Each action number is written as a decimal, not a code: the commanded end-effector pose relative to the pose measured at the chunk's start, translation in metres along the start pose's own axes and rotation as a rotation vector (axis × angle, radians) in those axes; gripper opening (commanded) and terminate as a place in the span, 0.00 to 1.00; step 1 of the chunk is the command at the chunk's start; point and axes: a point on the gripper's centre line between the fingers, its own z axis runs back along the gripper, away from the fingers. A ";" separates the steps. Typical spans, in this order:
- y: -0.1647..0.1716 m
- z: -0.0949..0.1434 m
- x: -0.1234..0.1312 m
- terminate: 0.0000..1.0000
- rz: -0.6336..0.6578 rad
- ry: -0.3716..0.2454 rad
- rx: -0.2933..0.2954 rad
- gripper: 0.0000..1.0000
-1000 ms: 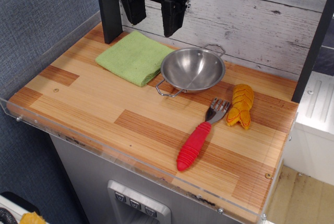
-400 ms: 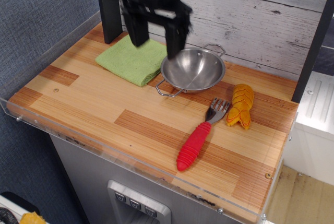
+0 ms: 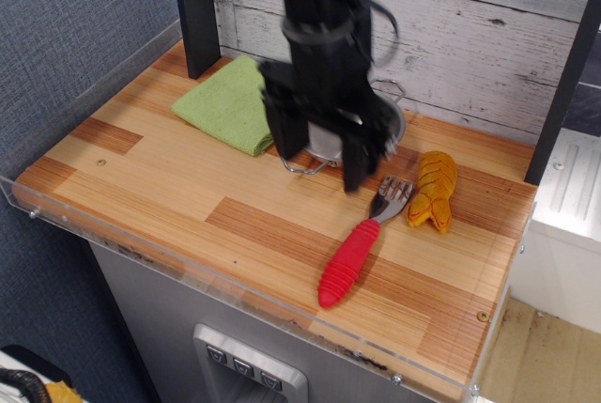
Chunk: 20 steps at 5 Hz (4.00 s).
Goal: Move red spoon to just below green towel
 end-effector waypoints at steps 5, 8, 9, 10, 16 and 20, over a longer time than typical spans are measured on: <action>-0.033 -0.058 -0.016 0.00 0.020 0.033 0.035 1.00; -0.033 -0.060 -0.016 0.00 0.026 0.020 0.055 0.00; -0.034 -0.059 -0.014 0.00 0.003 0.025 0.052 0.00; -0.036 -0.048 -0.010 0.00 -0.027 0.000 0.058 0.00; 0.140 0.060 -0.082 0.00 0.123 -0.093 0.136 0.00; 0.199 0.010 -0.088 0.00 0.279 -0.037 0.222 0.00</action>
